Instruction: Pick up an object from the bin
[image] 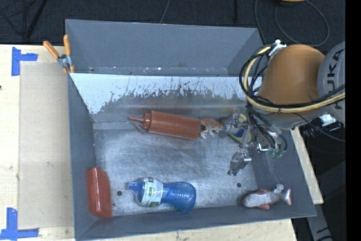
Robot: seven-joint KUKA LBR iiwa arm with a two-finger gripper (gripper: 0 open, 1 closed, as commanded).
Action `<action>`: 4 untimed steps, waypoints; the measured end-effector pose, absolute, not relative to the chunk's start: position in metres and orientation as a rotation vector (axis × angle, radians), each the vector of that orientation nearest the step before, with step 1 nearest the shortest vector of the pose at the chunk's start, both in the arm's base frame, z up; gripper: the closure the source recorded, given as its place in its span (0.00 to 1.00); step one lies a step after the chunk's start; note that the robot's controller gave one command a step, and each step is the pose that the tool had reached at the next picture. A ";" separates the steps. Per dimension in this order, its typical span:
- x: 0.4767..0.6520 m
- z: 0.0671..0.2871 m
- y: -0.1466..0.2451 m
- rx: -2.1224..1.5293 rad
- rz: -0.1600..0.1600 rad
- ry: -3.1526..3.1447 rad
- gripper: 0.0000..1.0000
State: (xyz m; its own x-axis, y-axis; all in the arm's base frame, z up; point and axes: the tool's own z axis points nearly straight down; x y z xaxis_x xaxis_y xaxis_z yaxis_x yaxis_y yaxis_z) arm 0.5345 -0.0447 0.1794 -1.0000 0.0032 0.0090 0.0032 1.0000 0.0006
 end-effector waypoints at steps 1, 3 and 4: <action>0.536 0.183 -0.045 -0.003 0.000 -3.140 0.00; 0.621 0.124 0.052 0.170 -0.010 -3.125 0.00; 0.619 0.149 0.075 0.098 -0.003 -3.143 0.00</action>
Offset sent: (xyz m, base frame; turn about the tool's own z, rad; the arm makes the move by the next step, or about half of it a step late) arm 0.0752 0.1776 -0.1094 -0.1050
